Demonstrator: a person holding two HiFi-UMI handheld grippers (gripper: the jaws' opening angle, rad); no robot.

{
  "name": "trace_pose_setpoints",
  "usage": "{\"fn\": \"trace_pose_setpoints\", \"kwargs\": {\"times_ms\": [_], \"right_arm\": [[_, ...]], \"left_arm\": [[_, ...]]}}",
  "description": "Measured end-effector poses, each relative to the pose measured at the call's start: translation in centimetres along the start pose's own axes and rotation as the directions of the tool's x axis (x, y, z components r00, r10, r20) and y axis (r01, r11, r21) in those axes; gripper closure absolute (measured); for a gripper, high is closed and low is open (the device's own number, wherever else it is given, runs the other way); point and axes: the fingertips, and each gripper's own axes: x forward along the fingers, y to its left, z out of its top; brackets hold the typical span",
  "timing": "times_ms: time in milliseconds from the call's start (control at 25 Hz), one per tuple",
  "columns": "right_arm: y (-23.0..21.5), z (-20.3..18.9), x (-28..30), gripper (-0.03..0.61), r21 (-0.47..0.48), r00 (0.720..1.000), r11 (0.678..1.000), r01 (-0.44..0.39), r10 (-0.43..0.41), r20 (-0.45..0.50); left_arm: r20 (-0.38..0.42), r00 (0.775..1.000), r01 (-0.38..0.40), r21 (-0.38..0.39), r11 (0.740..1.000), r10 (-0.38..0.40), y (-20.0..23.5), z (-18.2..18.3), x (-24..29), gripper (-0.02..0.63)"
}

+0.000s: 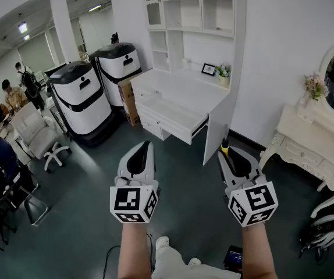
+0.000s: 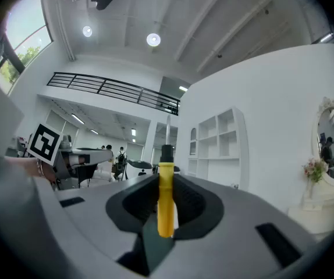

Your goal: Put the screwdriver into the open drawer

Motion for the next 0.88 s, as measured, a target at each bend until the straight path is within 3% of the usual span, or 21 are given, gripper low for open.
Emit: {"fn": "trace_pose_setpoints", "kwargs": {"times_ms": [440,880], "right_arm": [[-1.5,-1.3,-0.2,0.5,0.039,1.0,0.999,0.017,-0.016,-0.012],[-3.1,-2.6,8.6,0.5,0.027,1.0,1.0,-0.008,0.009,-0.027]], "left_arm": [[-0.005,1.0,-0.027,0.003,1.0,0.027,0.5,-0.6,-0.3,0.604],[0.0,1.0,-0.031,-0.002,1.0,0.031,5.2,-3.0,6.7,0.604]]}}
